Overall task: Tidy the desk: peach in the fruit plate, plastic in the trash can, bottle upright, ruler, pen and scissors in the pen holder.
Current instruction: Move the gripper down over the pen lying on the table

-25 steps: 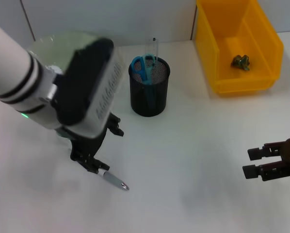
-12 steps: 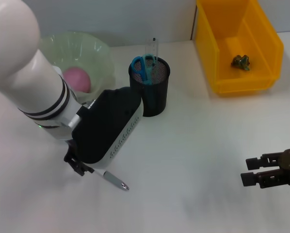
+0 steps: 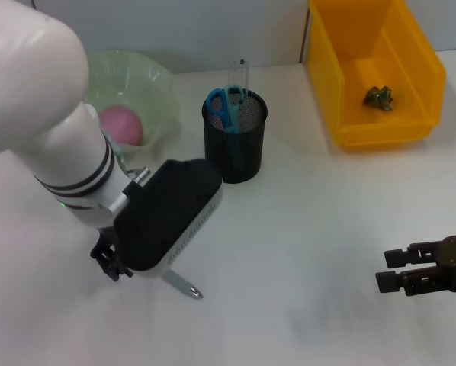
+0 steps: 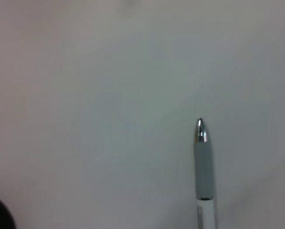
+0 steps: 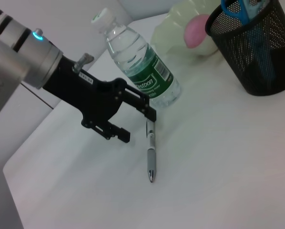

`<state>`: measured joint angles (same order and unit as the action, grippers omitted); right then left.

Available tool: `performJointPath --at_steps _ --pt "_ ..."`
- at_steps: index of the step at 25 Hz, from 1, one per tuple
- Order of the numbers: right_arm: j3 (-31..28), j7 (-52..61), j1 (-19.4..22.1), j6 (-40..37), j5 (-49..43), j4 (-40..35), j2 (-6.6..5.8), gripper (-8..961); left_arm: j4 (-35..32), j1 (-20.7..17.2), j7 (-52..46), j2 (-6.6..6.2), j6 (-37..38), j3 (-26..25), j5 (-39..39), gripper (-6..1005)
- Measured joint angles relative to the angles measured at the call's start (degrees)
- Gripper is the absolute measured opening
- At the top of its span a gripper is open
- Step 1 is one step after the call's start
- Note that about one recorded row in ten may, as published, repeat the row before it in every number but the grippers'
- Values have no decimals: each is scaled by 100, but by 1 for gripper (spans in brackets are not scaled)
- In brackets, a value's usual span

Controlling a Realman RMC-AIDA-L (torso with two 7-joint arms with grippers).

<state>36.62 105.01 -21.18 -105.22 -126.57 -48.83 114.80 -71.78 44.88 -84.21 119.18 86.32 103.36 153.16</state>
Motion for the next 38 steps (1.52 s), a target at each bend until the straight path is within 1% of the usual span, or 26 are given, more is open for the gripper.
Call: performJointPath --at_steps 2,8,9,15,17,30,33,38 --pt "6 -3 -3 18 0 0 6 807 81 5 -9 0 -38 93 2 741" --pt "13 -3 -46 29 0 -1 10 807 104 5 -19 0 -56 115 -4 736" --pt "14 -3 -56 29 0 -1 11 807 144 -17 -42 0 -131 266 -53 735" --pt "17 -2 -114 36 0 -4 20 807 214 -29 -44 0 -310 383 -125 730" --pt "18 -2 -126 38 0 -4 23 807 250 -46 -50 0 -369 526 -130 728" --pt "47 14 -206 102 1 99 30 807 288 7 -126 0 -378 723 -89 717" --pt "47 14 -226 107 1 104 29 807 288 11 -160 0 -379 776 -78 642" --pt "58 11 -276 149 1 117 35 808 287 72 -284 0 -349 883 -31 642"
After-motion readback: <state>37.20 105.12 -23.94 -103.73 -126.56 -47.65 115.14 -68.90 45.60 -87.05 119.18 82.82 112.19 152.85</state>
